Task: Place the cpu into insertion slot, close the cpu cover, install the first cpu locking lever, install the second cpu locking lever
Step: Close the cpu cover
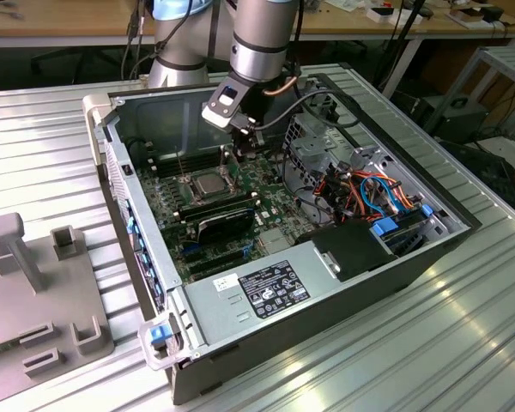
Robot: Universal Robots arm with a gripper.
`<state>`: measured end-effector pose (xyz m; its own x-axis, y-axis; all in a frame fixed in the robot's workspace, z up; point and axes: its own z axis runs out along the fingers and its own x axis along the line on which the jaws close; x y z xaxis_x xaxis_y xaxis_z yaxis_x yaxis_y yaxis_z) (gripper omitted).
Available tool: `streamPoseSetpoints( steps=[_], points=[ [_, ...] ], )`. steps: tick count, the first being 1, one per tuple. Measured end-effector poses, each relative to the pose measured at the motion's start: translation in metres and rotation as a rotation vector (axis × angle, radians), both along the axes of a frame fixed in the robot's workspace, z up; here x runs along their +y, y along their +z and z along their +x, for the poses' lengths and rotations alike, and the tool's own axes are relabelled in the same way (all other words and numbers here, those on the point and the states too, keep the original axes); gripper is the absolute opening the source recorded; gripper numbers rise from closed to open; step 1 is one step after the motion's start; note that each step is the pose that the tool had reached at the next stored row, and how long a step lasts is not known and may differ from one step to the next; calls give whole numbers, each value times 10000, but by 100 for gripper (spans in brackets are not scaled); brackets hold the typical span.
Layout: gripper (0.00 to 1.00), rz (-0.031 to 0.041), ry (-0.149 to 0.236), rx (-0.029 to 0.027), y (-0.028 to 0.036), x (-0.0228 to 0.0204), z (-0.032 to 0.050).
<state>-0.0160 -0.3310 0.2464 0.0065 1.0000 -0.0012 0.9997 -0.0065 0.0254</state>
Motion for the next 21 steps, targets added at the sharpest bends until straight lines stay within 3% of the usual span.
streamPoseSetpoints(
  steps=[5, 21],
  points=[
    [11, -1, -1, 1, -2, 0, -62],
    [11, -2, -1, 1, -2, -1, -97]
  ],
)
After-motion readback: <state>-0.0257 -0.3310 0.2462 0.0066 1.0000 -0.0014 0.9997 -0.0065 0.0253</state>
